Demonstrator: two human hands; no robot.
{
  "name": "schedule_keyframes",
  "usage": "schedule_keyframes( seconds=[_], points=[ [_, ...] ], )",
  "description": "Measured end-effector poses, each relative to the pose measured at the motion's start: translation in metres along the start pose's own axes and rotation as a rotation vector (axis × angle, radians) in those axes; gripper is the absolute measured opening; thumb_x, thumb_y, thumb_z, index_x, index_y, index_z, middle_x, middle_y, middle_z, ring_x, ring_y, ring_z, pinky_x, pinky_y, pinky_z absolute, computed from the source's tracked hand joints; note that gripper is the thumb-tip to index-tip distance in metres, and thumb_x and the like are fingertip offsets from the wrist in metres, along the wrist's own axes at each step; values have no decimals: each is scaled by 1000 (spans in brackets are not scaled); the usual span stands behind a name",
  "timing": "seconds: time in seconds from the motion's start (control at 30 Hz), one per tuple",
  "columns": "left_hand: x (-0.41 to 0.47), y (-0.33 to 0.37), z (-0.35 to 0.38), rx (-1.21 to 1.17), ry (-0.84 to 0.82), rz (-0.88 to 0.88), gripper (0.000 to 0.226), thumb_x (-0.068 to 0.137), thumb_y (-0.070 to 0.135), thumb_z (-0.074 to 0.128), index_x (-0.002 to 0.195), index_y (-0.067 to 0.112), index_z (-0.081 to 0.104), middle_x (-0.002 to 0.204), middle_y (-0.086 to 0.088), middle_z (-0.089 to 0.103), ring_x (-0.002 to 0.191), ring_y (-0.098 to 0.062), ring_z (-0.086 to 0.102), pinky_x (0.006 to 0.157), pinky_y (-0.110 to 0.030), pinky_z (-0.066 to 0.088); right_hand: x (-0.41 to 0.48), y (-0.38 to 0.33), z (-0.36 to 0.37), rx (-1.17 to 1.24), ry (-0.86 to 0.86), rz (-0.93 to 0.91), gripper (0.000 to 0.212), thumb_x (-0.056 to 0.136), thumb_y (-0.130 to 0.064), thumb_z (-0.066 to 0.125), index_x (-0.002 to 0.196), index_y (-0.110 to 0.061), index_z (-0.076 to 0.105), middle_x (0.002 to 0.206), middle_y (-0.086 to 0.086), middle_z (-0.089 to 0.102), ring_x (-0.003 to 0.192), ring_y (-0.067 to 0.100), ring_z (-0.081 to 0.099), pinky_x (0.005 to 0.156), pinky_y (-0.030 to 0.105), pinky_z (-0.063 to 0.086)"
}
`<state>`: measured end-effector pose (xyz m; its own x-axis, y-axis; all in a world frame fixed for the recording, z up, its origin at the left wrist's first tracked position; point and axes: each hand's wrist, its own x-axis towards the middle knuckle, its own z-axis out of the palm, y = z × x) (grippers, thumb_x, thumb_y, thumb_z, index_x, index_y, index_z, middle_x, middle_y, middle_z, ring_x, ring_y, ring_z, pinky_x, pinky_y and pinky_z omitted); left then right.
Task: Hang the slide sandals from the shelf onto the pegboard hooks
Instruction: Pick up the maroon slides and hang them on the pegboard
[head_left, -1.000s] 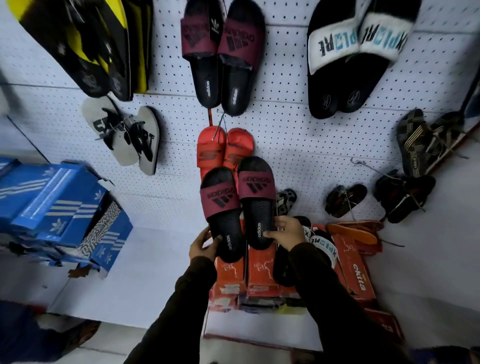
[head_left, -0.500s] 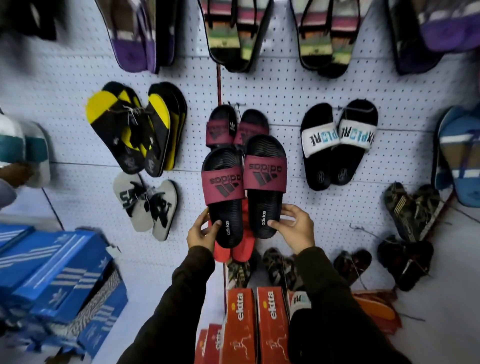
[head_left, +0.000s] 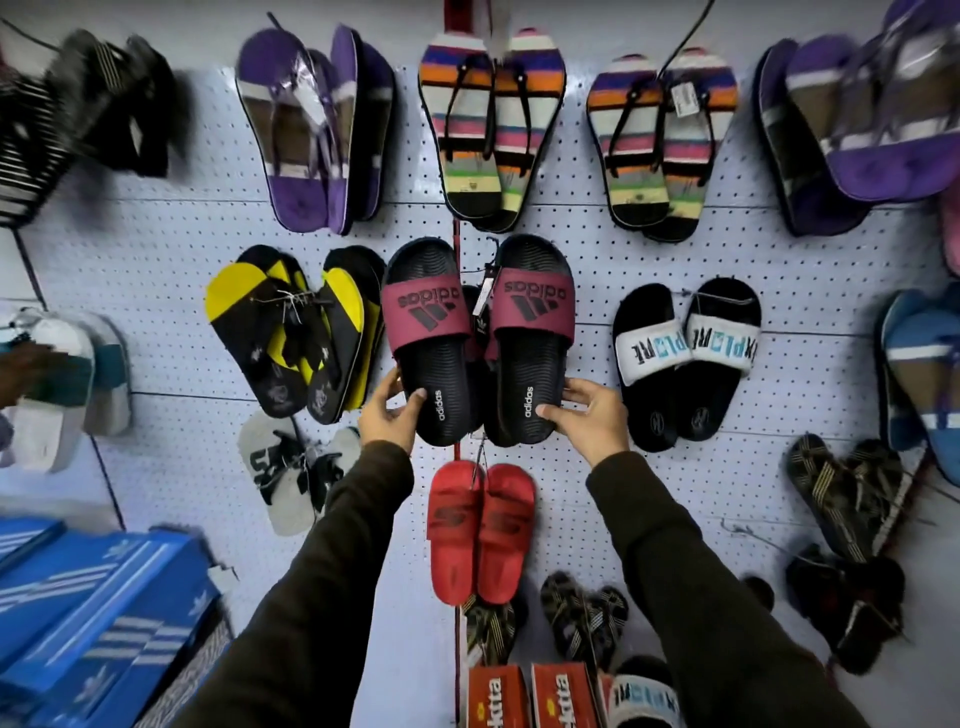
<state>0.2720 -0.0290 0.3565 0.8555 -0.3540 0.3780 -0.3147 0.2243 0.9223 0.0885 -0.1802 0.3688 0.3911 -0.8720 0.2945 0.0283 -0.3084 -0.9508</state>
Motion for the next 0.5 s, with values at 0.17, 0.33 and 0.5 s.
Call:
schedule_keyframes(
  seconds=[0.17,0.33,0.5],
  points=[
    [13,-12,3,99,-78,-152,51,85,10,68,134,11,56,126,-20,63,116,-33,61,102,-48,50,6,26,11,-86,-7,124,55,68,1,86,119,2,67,118,19,72,106,32,71,96,51,58],
    [2,-35,10,96,-110,-221,50,84,6,68,132,10,57,125,-19,65,114,-31,62,104,-48,49,-7,50,20,-78,10,169,51,67,2,85,115,0,69,116,18,73,107,32,71,97,50,57],
    [-16,-45,22,53,-58,-196,49,86,7,65,133,16,55,124,-9,65,90,-19,61,90,-28,49,-22,61,30,-65,14,155,49,77,-2,79,124,-4,65,121,15,71,109,32,70,99,49,56]
  ],
)
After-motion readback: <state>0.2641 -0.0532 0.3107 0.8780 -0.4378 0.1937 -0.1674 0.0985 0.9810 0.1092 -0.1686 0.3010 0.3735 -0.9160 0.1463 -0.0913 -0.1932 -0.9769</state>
